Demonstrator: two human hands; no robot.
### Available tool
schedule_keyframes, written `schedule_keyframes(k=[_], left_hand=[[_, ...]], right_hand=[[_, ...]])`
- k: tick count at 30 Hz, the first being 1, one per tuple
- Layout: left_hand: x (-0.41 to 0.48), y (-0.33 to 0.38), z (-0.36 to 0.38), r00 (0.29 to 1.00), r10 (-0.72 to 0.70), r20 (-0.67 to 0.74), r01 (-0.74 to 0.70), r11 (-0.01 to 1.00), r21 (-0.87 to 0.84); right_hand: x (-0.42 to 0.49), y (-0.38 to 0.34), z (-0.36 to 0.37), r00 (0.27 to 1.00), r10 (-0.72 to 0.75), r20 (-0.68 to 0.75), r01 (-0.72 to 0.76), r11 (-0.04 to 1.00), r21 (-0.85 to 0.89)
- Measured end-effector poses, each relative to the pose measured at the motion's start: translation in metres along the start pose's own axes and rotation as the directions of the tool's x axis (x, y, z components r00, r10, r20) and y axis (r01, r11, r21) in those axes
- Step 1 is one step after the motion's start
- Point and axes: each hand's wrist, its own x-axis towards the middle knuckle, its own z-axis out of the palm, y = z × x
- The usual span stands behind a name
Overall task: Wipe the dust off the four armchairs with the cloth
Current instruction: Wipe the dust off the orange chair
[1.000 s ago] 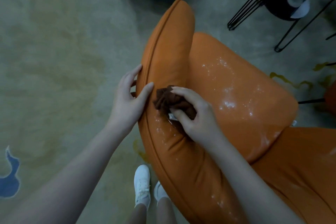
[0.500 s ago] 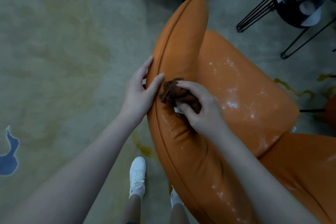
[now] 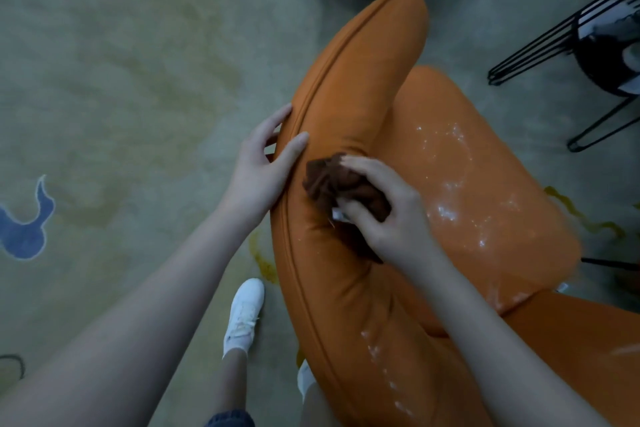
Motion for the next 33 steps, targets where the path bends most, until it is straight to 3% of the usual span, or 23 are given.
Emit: schedule_keyframes(k=[7,12,16,21,25,30,33], left_hand=[[-0.008,-0.007,-0.001,0.998,-0.059,-0.038,0.056,0.996,-0.067],[-0.010,-0.007,0.001,0.994,-0.095,-0.055,0.090,0.993,-0.081],[-0.013,-0.006,0.003,0.993,-0.101,-0.053,0.095,0.990,-0.100],[-0.018,-0.006,0.002,0.992,-0.109,-0.065,0.098,0.983,-0.152],[-0.021,-0.004,0.000,0.993,-0.103,-0.051,0.097,0.991,-0.094],[-0.019,-0.002,0.006,0.992,-0.071,-0.107,0.071,0.997,-0.006],[-0.018,-0.001,0.013,0.987,-0.072,-0.143,0.080,0.995,0.053]], right_hand=[[-0.013,0.002,0.016,0.998,-0.006,-0.059,0.003,0.999,-0.049],[-0.035,-0.009,0.009,0.997,-0.047,0.056,0.048,0.999,-0.015],[-0.016,-0.009,0.002,0.997,-0.069,-0.022,0.069,0.998,-0.012],[-0.007,-0.009,0.008,0.946,-0.256,0.198,0.265,0.964,-0.021],[-0.032,-0.003,-0.013,0.903,-0.219,0.370,0.209,0.976,0.068],[-0.036,0.002,-0.011,0.985,-0.091,0.144,0.075,0.991,0.113],[-0.046,0.001,-0.004,0.986,-0.067,0.155,0.048,0.991,0.123]])
